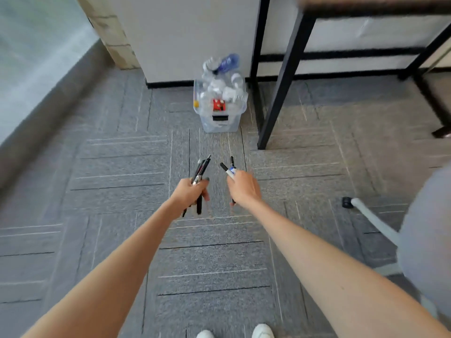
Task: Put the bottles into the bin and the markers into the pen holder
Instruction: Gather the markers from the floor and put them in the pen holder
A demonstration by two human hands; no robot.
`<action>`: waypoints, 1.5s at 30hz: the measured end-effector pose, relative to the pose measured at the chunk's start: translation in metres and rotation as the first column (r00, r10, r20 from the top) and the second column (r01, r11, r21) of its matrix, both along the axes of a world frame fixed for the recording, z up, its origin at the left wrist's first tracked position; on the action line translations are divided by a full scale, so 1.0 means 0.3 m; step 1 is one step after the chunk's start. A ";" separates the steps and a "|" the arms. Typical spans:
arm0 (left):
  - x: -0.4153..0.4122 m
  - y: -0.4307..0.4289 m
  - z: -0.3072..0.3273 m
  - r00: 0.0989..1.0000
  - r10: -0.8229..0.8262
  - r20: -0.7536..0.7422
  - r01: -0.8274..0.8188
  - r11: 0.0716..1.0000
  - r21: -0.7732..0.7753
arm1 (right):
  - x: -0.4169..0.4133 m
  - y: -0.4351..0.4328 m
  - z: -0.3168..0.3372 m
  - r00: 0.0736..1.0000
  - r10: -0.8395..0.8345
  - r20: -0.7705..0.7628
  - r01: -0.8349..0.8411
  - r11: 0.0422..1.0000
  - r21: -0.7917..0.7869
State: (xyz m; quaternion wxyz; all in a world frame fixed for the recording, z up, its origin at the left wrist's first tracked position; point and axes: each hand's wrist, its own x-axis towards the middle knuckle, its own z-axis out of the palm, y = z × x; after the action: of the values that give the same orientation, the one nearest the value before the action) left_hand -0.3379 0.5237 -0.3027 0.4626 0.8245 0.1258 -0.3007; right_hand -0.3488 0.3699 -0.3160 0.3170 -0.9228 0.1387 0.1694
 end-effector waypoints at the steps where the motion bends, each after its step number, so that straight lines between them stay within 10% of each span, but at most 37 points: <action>1: -0.001 -0.011 0.128 1.000 -0.001 0.009 0.001 1.000 -0.017 | 0.000 -0.006 0.123 1.000 -0.008 0.000 0.008 1.000 0.030; 8: -0.069 -0.167 0.898 0.998 0.032 0.054 -0.026 0.993 -0.112 | -0.065 -0.098 0.839 0.999 -0.030 -0.036 0.035 0.988 0.151; 16: -0.069 -0.332 1.267 0.997 0.019 0.080 -0.008 0.990 -0.141 | -0.082 -0.345 1.206 0.990 -0.137 -0.041 0.143 0.953 0.266; 45: 1.498 -1.185 1.310 0.981 0.195 0.026 -0.175 0.925 -0.337 | 1.492 -1.155 1.336 0.965 -0.263 0.014 0.236 0.886 0.398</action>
State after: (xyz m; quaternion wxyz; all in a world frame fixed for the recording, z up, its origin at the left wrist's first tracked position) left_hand 0.1115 0.1682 0.0903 0.6252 0.7271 0.1365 -0.2485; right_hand 0.0988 0.0234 0.0847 0.5194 -0.8200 0.2084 0.1204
